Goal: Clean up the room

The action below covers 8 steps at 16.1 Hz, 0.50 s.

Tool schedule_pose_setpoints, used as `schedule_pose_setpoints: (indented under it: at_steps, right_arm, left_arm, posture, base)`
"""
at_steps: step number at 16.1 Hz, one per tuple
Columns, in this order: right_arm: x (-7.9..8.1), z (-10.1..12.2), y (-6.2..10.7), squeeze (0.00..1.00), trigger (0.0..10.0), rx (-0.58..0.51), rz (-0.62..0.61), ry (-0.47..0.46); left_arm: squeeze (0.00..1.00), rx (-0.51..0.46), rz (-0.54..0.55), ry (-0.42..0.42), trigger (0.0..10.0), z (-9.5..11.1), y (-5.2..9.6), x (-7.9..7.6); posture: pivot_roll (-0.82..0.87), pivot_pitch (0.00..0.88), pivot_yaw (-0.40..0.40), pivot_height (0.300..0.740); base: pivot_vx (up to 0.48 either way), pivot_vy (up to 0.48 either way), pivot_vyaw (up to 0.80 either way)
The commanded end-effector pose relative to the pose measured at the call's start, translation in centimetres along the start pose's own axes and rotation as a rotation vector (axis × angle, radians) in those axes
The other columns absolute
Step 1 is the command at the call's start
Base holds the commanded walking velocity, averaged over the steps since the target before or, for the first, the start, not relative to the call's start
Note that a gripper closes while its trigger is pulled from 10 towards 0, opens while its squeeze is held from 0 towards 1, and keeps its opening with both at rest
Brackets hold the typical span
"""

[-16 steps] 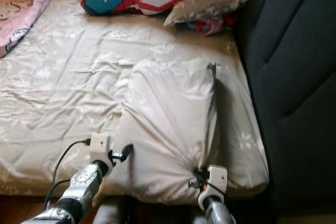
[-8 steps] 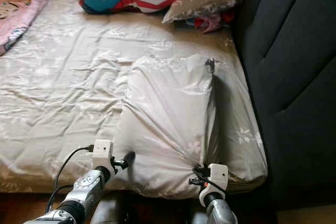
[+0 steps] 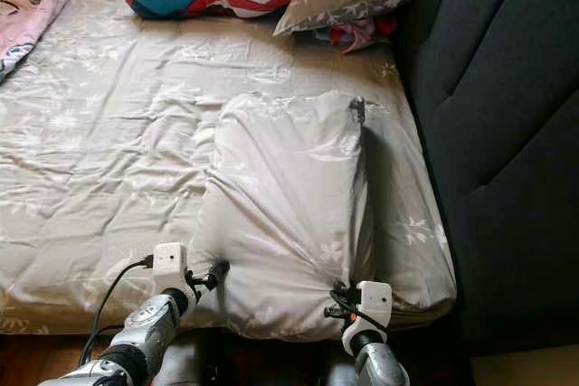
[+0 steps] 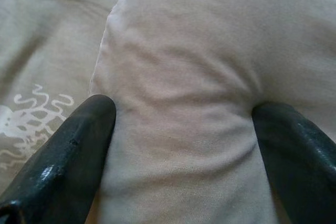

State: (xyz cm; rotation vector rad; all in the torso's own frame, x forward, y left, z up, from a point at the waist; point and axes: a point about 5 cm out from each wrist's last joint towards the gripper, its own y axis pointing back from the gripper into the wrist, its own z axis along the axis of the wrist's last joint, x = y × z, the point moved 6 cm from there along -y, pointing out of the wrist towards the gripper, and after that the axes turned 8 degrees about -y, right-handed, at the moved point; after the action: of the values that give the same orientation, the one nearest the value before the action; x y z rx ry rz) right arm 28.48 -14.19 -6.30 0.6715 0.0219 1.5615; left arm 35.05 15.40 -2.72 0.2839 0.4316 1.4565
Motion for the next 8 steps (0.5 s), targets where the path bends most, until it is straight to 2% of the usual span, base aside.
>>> schedule_pose_setpoints:
  at_steps: [1,2,3,5,8]
  right_arm:
    - [-2.6,-3.8,2.1,0.00,10.0,0.134,-0.095,-0.033]
    - [-2.7,-3.7,2.1,0.00,10.0,0.133,-0.094,-0.031]
    - [-2.7,-3.7,2.2,0.00,10.0,0.132,-0.093,-0.028]
    - [-3.0,-3.6,2.4,0.00,10.0,0.129,-0.094,-0.025]
    - [-3.2,-3.7,2.5,0.00,10.0,0.131,-0.097,-0.023]
  left_arm:
    - [1.00,0.063,0.052,0.047,10.0,-1.6,0.5,1.5]
    - [1.00,0.070,0.042,0.046,10.0,-1.7,0.5,1.4]
    - [0.00,0.103,0.010,0.022,10.0,-2.4,0.6,1.1]
    - [0.00,0.175,-0.010,0.035,10.0,-4.0,1.0,0.7]
    - [0.00,0.212,-0.036,0.041,10.0,-5.0,1.3,0.0]
  posture:
    - [-0.05,0.241,-0.041,0.622]
    - [-0.06,0.245,-0.044,0.622]
    - [-0.07,0.248,-0.046,0.622]
    - [-0.08,0.258,-0.053,0.622]
    - [-0.08,0.261,-0.054,0.622]
  base:
    - [0.000,0.000,0.00]
    - [0.000,0.000,0.00]
    - [0.000,0.000,0.00]
    - [0.000,0.000,0.00]
    - [0.000,0.000,0.00]
